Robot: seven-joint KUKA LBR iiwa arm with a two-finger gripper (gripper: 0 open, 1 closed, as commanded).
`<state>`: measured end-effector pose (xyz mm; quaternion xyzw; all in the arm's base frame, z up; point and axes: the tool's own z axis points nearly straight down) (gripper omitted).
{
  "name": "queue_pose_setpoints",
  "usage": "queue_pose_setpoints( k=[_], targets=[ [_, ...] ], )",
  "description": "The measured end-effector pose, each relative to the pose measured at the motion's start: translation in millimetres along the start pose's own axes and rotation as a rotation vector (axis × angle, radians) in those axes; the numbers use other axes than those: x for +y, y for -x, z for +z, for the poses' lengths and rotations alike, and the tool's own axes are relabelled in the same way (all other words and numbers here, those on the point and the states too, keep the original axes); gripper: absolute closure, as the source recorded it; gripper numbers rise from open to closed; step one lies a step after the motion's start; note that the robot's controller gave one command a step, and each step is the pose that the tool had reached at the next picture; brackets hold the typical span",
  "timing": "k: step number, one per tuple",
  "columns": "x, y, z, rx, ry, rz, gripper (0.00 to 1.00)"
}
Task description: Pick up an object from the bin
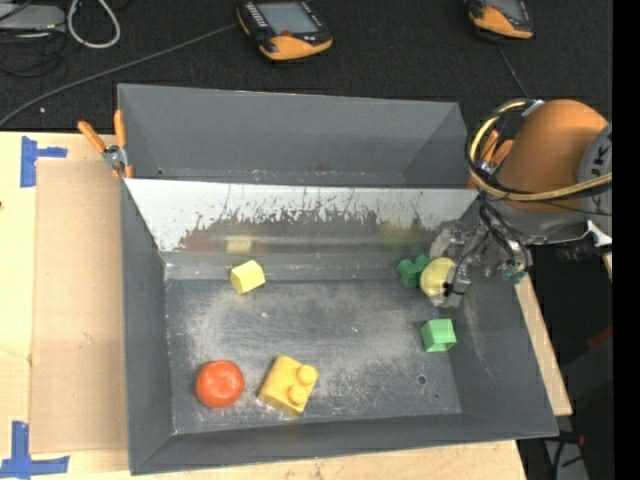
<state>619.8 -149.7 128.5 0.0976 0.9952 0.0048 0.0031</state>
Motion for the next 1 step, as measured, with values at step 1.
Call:
queue_pose_setpoints(
  k=[1],
  targets=[
    [0.0,0.5,-26.8,-0.001,0.0,0.0,1.0]
  ],
)
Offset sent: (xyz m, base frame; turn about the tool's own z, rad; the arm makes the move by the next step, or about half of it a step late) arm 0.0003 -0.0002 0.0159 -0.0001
